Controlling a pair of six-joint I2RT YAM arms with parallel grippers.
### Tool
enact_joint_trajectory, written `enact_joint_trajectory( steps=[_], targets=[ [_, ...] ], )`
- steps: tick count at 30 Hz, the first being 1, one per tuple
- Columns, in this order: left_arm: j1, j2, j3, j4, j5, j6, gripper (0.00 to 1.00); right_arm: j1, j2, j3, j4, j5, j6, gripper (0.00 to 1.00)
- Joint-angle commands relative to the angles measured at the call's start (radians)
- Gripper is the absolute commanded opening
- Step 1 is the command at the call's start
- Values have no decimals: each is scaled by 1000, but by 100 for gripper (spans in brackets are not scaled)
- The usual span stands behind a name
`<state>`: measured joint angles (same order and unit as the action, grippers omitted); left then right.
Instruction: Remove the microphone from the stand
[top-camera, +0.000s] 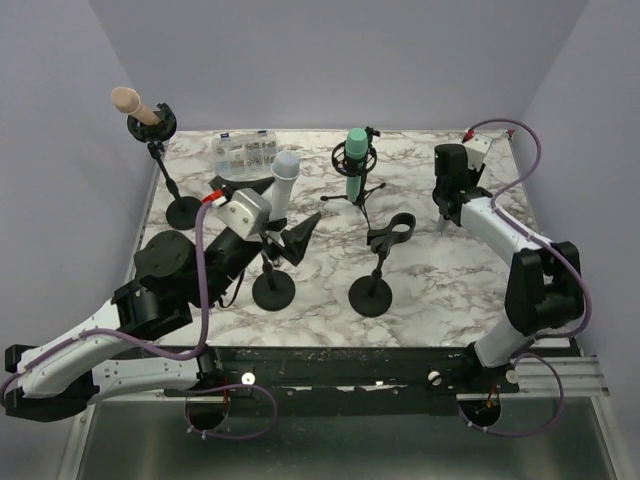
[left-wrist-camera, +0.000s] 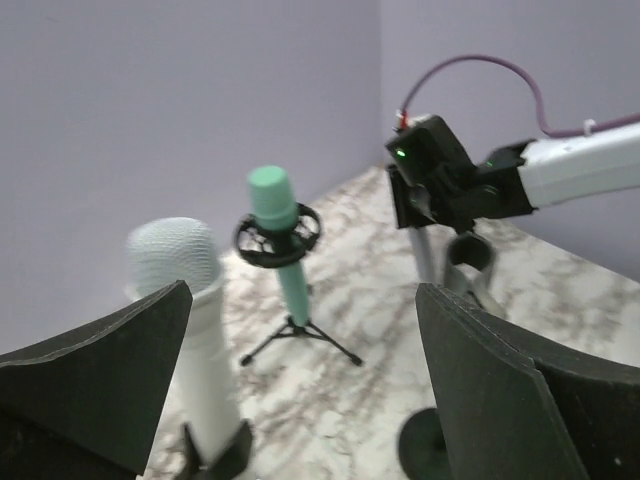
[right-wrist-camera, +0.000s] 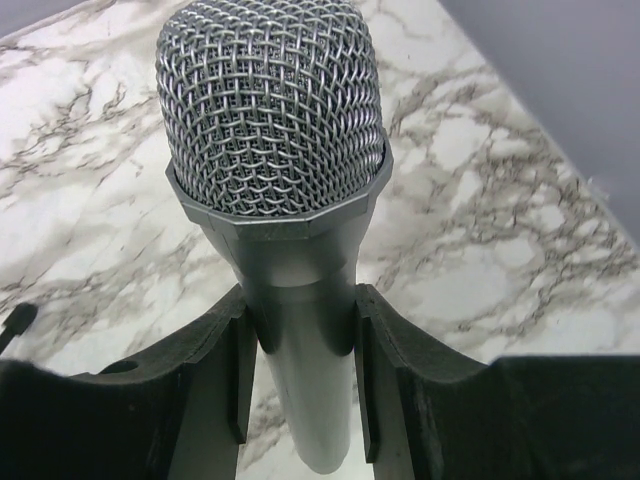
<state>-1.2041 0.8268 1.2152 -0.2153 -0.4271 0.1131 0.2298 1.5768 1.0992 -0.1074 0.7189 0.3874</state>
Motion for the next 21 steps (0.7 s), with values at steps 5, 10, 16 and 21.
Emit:
enact_joint_trajectory(
  steps=[5,10,16,21],
  targets=[
    [111,-170,-103,192,-212,267,99,-33,337,350,-93,-195,-257,1],
    [106,-320,-332,481,-361,469,98,-53,594,660,-236,-343,-286,1],
    [106,-407,-442,643,-347,548,99,-56,842,977,-349,-343,-329,1],
    [106,-373,-476,719,-369,632,99,-57,995,1182,-401,-347,-354,1]
  ],
)
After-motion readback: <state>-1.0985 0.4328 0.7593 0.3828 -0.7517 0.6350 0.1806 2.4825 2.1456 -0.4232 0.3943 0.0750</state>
